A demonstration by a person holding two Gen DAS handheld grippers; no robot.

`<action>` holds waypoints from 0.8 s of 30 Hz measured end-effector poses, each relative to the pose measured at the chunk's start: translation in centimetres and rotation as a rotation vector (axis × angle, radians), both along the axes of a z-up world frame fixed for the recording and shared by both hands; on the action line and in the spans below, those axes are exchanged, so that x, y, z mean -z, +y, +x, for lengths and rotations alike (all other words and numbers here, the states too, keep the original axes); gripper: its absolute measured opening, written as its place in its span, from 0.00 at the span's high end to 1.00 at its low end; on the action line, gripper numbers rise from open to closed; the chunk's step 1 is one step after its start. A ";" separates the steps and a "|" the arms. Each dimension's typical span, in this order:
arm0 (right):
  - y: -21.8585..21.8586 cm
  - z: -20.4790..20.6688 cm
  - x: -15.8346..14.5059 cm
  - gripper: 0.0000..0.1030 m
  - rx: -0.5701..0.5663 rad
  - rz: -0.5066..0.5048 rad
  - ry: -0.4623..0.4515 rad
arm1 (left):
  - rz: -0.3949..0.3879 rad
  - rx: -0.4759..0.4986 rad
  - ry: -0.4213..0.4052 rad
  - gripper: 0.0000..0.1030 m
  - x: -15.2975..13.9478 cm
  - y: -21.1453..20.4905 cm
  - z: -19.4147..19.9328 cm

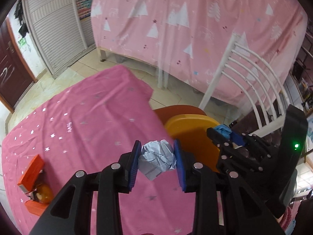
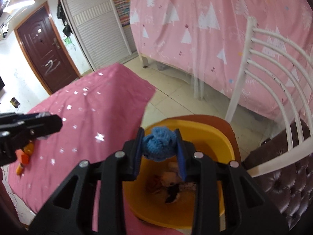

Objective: Collect trash
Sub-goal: 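Carry paper and knit ball to the yellow bin and open both grippers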

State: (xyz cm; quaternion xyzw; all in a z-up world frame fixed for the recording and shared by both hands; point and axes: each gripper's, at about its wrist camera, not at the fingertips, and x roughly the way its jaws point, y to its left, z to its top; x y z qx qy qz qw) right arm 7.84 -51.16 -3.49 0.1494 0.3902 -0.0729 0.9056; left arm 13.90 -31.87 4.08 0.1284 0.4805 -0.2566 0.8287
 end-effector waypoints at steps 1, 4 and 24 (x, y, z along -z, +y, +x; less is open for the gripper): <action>-0.5 -0.2 0.4 0.72 0.006 0.004 0.007 | 0.005 0.008 0.002 0.74 0.3 -0.5 -0.1; -1.5 -0.5 1.4 0.72 0.015 0.020 0.021 | 0.022 0.034 0.014 0.74 1.1 -2.4 -0.4; -4.4 -0.6 4.4 0.68 0.020 0.103 0.082 | 0.077 0.065 0.073 0.54 4.2 -6.8 -1.4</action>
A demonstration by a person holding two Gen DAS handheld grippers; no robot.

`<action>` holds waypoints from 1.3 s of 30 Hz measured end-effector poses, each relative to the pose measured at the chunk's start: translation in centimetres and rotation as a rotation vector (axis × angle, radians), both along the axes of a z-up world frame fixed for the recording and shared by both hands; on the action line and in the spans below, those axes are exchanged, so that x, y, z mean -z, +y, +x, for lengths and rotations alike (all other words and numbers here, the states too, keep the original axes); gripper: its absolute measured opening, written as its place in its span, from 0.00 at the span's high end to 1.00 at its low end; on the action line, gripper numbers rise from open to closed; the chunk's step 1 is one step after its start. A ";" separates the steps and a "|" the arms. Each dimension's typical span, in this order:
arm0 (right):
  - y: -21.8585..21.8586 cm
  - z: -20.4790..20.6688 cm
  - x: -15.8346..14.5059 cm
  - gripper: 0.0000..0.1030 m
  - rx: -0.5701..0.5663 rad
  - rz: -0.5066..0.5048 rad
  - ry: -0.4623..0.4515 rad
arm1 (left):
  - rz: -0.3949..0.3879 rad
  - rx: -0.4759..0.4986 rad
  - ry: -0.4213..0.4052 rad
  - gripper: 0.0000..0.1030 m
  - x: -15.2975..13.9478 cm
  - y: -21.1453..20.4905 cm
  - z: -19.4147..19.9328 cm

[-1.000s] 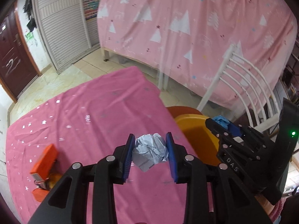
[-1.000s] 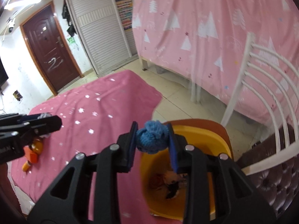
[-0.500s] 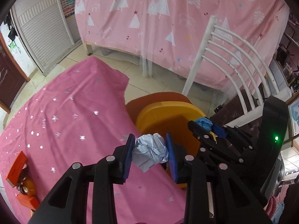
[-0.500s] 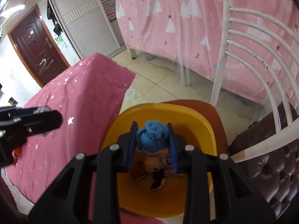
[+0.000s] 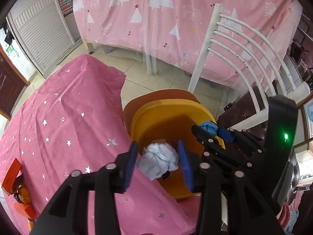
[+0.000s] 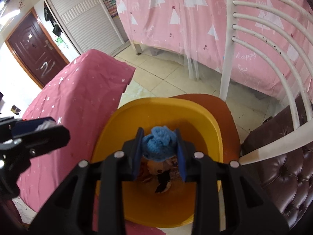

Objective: Collect trash
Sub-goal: 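Carry paper and knit ball to the yellow bin and open both grippers, then grasp the orange thread spool with the left gripper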

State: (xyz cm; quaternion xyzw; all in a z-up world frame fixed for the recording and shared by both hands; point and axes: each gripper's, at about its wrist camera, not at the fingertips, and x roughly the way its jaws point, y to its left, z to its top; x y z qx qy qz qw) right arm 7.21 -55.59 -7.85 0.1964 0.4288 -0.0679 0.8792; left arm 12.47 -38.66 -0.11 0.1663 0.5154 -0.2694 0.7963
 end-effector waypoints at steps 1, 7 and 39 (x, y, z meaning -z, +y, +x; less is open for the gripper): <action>0.1 0.0 0.0 0.62 -0.004 0.001 0.001 | -0.006 -0.003 0.005 0.50 0.0 0.1 0.1; 0.4 0.1 -0.1 0.55 -0.013 -0.003 -0.003 | -0.024 -0.037 -0.008 0.41 -0.8 1.2 0.4; 15.0 4.4 -8.3 0.44 -0.257 -0.091 -0.136 | -0.176 -0.271 -0.231 0.33 -9.5 25.1 -1.4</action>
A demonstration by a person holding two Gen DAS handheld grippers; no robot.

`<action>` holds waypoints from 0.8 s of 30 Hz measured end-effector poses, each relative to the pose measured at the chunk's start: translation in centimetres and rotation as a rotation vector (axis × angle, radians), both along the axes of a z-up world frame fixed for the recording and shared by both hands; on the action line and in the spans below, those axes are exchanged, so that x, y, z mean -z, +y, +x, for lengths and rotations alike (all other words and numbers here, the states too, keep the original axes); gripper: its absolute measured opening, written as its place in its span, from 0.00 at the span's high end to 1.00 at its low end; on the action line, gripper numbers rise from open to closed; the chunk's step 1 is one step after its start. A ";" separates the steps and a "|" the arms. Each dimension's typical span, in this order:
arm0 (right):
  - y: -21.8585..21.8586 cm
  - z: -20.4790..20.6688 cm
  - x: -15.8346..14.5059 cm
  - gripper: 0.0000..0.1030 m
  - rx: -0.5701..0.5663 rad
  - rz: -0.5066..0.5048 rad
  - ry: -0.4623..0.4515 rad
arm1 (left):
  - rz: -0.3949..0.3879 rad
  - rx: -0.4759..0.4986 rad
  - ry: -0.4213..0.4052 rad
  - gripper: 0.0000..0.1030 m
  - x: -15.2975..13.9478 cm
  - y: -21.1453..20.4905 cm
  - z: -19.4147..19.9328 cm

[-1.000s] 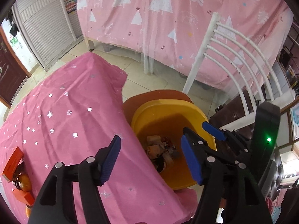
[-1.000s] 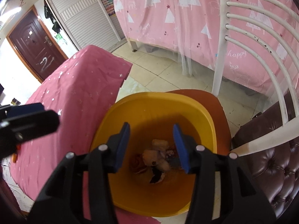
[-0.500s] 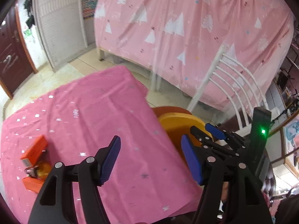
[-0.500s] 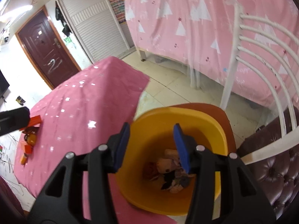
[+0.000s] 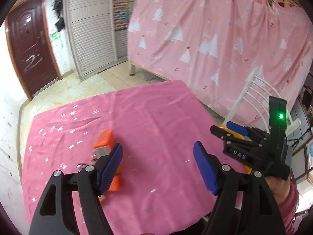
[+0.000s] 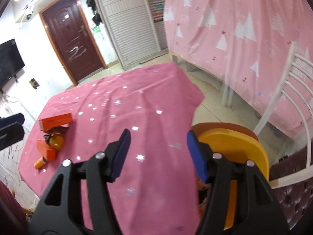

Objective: Collect trash
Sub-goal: 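Grasp the orange thread spool with the left gripper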

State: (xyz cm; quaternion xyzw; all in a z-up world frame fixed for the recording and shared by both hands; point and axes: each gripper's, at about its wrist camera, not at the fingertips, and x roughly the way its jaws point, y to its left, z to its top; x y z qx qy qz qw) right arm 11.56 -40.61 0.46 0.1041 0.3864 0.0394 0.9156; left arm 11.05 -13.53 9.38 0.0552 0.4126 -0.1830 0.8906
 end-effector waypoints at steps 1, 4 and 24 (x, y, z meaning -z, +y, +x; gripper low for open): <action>0.6 0.1 0.0 0.44 -0.009 -0.001 0.000 | -0.002 -0.013 0.003 0.33 0.1 1.2 0.0; 3.2 0.7 -0.3 0.44 -0.056 -0.013 0.001 | 0.000 -0.035 0.006 0.33 0.5 3.6 -0.4; 14.3 2.9 -2.1 0.44 -0.237 -0.061 -0.013 | 0.039 -0.012 0.033 0.33 6.8 11.4 -2.1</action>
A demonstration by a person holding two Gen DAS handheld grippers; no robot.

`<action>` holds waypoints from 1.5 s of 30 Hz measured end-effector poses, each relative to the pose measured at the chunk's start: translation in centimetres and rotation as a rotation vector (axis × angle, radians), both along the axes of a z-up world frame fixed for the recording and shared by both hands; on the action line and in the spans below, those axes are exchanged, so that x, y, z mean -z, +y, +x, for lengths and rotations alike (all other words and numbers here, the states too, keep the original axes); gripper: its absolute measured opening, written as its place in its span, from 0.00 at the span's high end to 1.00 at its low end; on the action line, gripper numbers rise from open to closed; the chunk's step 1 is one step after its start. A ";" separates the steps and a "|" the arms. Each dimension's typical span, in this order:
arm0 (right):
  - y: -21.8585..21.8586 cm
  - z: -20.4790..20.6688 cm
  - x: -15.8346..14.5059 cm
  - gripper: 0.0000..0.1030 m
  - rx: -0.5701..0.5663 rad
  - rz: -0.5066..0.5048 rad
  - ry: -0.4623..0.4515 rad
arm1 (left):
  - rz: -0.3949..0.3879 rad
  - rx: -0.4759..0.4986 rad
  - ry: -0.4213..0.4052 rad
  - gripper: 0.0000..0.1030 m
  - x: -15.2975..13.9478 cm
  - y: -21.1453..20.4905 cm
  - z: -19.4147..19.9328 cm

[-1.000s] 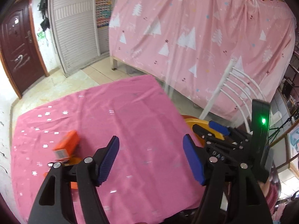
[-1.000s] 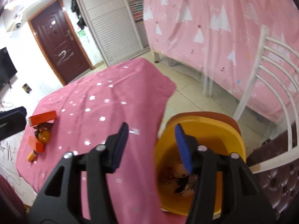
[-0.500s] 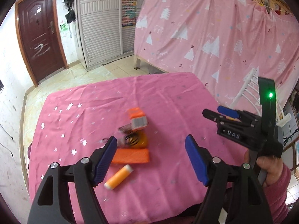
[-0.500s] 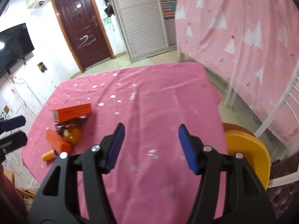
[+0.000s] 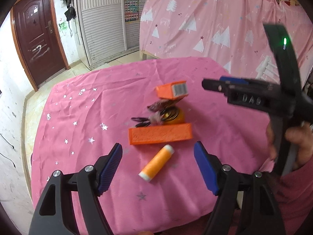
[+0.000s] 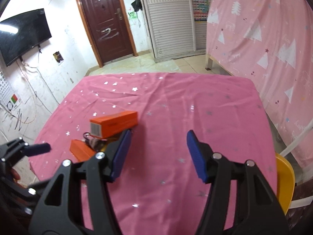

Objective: Collect trash
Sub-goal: 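Grasp the orange thread spool with the left gripper, then grasp the small orange box with right gripper while left holds the thread spool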

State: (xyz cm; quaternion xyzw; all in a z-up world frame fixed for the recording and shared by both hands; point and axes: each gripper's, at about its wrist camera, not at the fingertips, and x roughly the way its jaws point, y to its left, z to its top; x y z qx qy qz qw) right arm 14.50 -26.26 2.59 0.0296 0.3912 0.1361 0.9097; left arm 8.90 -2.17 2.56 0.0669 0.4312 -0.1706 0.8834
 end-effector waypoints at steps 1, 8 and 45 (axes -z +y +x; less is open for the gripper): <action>0.4 0.0 0.0 0.44 -0.003 -0.003 -0.001 | 0.003 0.004 0.001 0.35 0.4 0.1 0.1; 2.7 0.8 -0.7 0.44 -0.020 -0.014 -0.013 | -0.008 0.052 0.035 0.55 2.7 0.8 0.5; 12.7 2.6 0.3 0.44 -0.153 -0.226 0.021 | -0.099 0.119 0.027 0.90 4.8 3.2 -0.5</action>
